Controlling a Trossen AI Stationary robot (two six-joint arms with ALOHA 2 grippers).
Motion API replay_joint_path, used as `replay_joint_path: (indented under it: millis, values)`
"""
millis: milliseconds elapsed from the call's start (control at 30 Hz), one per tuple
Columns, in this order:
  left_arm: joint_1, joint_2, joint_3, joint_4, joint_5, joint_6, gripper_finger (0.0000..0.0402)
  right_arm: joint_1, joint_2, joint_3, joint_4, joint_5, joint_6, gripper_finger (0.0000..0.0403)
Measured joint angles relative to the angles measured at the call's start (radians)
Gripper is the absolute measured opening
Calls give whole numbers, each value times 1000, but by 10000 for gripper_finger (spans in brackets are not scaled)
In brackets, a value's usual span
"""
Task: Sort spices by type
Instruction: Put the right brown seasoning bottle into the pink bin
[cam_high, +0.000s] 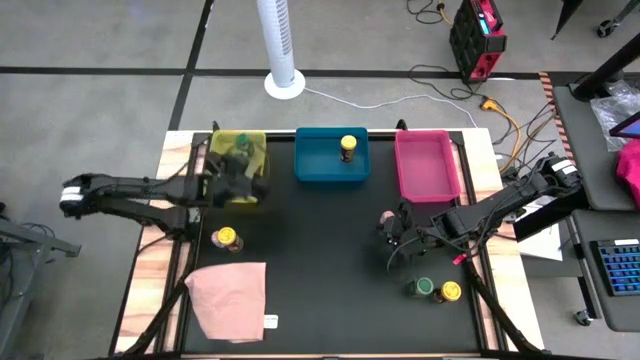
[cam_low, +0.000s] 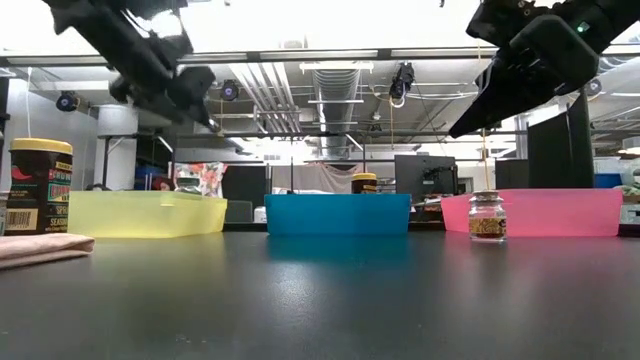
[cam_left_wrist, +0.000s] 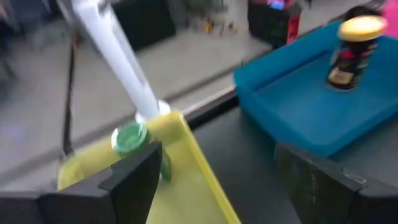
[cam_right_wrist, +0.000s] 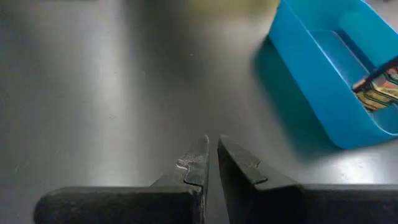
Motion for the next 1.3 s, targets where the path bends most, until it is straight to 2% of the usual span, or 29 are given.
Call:
replay_joint_path:
  millis: [67, 133, 200, 333, 467, 700, 933, 1100, 1300]
  values:
    - [-111, 9, 0, 1, -81, 15, 294, 0, 0, 0, 0, 5, 8, 27]
    - [-209, 20, 0, 0, -100, 36, 294, 0, 0, 0, 0, 12, 28, 27]
    - [-302, 31, 0, 0, -96, 57, 294, 0, 0, 0, 0, 29, 46, 27]
    - [-470, 51, 0, 17, -20, 140, 294, 0, 0, 0, 1, 69, 53, 27]
    - [-572, 51, 0, 22, -20, 135, 289, 0, 0, 0, 4, 107, 78, 27]
    - [-600, 51, -1, 21, -33, 141, 275, 0, 0, 0, 6, 156, 138, 27]
    - [-599, 51, -21, 22, -180, 132, 268, 0, 0, 0, 13, 155, 198, 27]
    - [-603, 51, -53, 27, -174, 57, 267, 0, 0, 0, 58, 153, 255, 27]
    - [-652, 51, -82, 105, -56, 53, 267, 0, 0, 43, 89, 75, 230, 27]
